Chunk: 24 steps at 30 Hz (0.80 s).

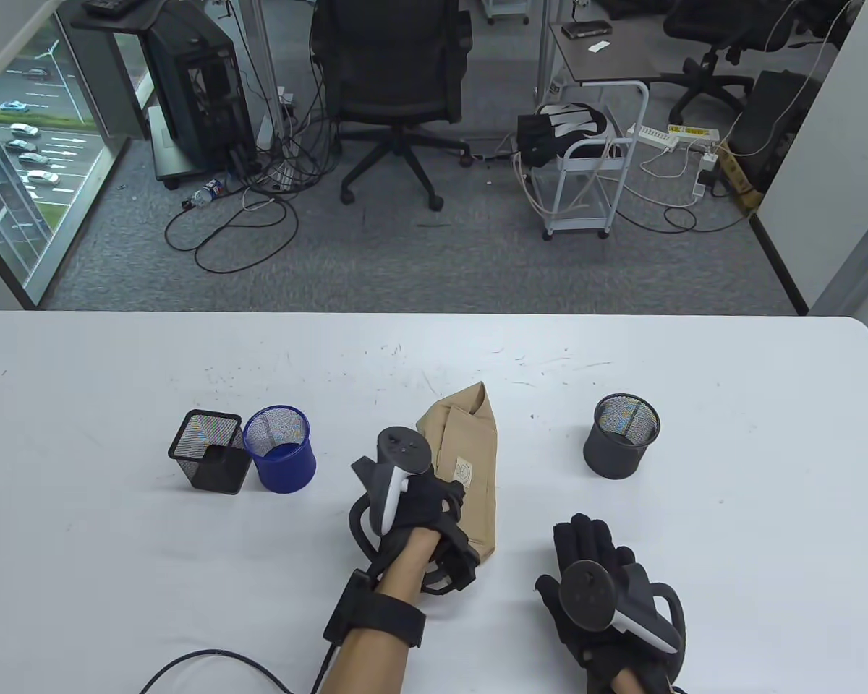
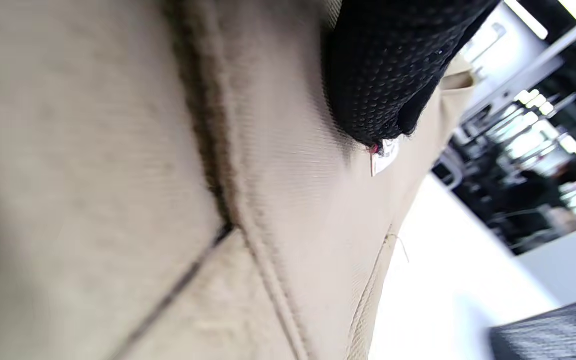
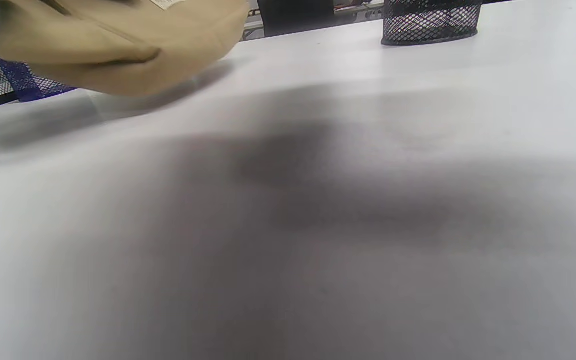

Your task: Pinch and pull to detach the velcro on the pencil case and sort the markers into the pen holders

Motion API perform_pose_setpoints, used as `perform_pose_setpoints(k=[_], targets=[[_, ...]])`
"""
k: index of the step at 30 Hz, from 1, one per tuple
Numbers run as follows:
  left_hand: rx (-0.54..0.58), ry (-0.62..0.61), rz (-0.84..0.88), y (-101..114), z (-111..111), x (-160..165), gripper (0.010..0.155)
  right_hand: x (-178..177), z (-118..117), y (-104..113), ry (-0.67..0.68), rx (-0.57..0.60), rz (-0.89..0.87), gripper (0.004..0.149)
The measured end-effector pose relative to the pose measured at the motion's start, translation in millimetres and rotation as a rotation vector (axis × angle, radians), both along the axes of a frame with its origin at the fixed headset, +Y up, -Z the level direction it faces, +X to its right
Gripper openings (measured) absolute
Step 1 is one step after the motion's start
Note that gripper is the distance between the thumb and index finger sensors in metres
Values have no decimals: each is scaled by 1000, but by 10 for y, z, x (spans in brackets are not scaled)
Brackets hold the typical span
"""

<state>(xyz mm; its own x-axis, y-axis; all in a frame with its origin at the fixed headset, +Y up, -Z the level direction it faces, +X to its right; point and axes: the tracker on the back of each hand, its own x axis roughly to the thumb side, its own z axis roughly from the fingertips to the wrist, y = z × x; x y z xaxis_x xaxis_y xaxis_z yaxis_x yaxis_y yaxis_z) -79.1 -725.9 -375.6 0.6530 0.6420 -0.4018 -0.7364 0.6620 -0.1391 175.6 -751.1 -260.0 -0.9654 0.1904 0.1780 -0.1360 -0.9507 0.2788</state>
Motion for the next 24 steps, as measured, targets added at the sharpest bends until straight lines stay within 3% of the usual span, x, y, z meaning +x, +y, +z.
perform_pose_setpoints(k=[6,11,17,19,24], targets=[[84,-4,433,-15,445,-341,64,1,30,265,-73,96,5,75],[164,6,530,-155,735,-442,59,-113,22,601,-92,190,-27,79],[128,-10,582,-306,773,-384,57,-534,31,974,-28,365,-6,79],[128,-35,622,-314,769,-376,56,-711,-15,1009,-7,322,-30,79],[112,-88,862,-396,731,-417,54,-1078,-239,845,34,59,-47,93]])
